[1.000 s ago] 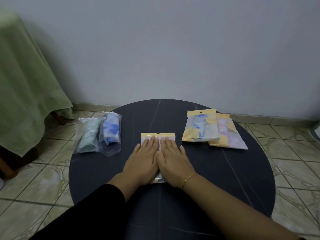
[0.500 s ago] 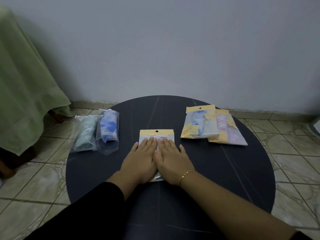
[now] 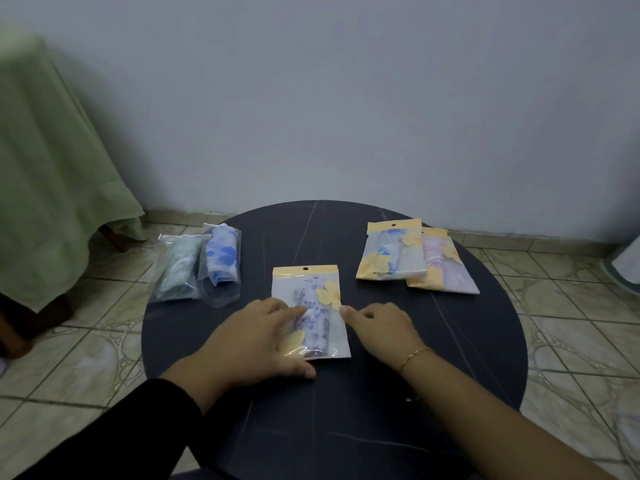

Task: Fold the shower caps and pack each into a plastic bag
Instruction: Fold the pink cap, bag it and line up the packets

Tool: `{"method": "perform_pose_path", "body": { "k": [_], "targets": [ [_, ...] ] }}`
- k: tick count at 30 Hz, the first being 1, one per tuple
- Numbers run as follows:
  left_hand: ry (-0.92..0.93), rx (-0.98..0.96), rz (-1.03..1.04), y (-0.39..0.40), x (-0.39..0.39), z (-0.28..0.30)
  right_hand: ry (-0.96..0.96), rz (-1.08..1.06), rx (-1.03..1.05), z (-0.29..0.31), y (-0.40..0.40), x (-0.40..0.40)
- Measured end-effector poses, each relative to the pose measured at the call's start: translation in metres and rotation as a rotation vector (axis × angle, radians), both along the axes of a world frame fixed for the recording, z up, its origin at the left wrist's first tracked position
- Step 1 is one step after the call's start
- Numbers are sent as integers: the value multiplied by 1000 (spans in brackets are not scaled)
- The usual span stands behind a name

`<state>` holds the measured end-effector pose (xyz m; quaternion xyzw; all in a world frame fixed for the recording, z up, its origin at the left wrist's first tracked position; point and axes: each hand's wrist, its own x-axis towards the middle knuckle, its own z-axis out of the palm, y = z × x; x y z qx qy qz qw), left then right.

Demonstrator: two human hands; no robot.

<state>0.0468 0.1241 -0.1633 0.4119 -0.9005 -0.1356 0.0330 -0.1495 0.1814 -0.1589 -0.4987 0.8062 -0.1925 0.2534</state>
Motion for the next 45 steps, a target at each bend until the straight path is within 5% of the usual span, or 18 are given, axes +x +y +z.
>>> {"method": "perform_pose_path", "body": {
  "k": [5, 9, 13, 18, 22, 29, 45],
  "targets": [
    [179, -77, 110, -1, -13, -6, -407, 83, -150, 13, -6, 18],
    [315, -90, 182, -18, -42, -6, -443, 33, -382, 20, -28, 15],
    [336, -186, 183, -45, -76, -13, -312, -72, -459, 20, -49, -2],
    [321, -226, 209, -72, -115, -24, 172, -151, -357, 12, -76, -27],
    [226, -308, 230, -76, -130, -29, 356, -154, -244, 4, -82, -38],
    [223, -353, 249, -63, -121, -23, 408, -102, -361, 11, -74, -25],
    [-16, -385, 548, -35, 19, 0, 417, 524, -393, 9, -68, 109]
  ]
}}
